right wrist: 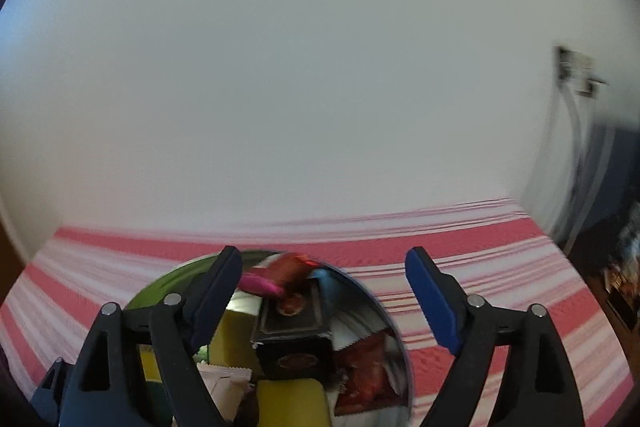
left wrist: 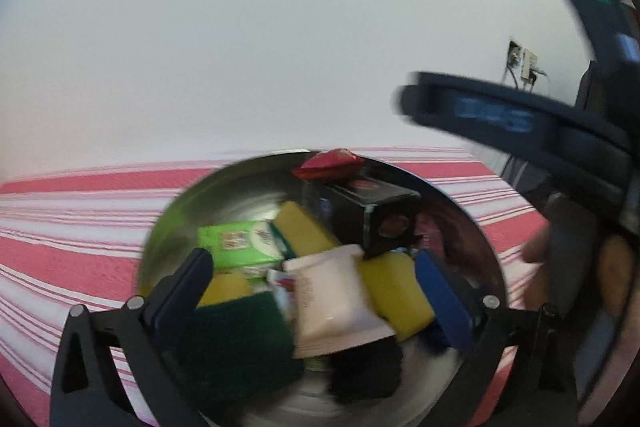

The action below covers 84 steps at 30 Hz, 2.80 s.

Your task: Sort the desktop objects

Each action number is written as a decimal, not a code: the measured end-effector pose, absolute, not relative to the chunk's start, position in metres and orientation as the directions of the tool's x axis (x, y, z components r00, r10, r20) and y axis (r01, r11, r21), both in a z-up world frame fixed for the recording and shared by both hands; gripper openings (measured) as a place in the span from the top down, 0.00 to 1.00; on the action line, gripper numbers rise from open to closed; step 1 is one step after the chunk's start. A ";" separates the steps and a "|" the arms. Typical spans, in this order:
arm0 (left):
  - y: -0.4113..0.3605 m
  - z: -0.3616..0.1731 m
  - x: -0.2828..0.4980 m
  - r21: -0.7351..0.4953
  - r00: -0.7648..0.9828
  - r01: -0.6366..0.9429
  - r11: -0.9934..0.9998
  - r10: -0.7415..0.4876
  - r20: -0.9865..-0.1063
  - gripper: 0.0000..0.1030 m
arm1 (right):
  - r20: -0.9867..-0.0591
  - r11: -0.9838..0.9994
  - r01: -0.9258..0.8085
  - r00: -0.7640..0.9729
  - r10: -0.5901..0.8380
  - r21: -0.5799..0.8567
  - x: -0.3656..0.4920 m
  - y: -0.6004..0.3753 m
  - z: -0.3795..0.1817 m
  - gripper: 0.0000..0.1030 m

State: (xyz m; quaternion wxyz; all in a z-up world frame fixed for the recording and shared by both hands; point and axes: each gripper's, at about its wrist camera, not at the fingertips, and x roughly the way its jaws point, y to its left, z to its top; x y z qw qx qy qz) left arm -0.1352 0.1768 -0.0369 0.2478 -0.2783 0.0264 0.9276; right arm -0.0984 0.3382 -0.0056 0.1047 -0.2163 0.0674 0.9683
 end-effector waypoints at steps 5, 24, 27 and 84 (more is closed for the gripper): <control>0.158 -0.043 -0.137 -0.065 -0.761 -0.438 -0.896 0.409 -0.503 0.01 | -0.330 -0.929 -0.348 -0.898 0.292 0.126 -0.060 0.330 -0.008 0.02; 0.129 -0.036 -0.106 -0.083 -0.764 -0.323 -0.943 0.312 -0.565 0.01 | -0.606 -0.823 -0.563 -0.681 0.410 0.076 0.006 0.305 -0.026 0.01; 0.127 -0.031 -0.100 -0.045 -0.770 -0.291 -0.956 0.262 -0.581 0.01 | -0.631 -0.835 -0.545 -0.675 0.382 0.077 0.021 0.302 -0.026 0.01; 0.072 0.003 -0.041 0.027 -0.874 -0.223 -0.974 0.188 -0.449 0.01 | -0.224 -0.816 -0.577 -0.800 0.556 0.038 0.118 0.211 0.005 0.01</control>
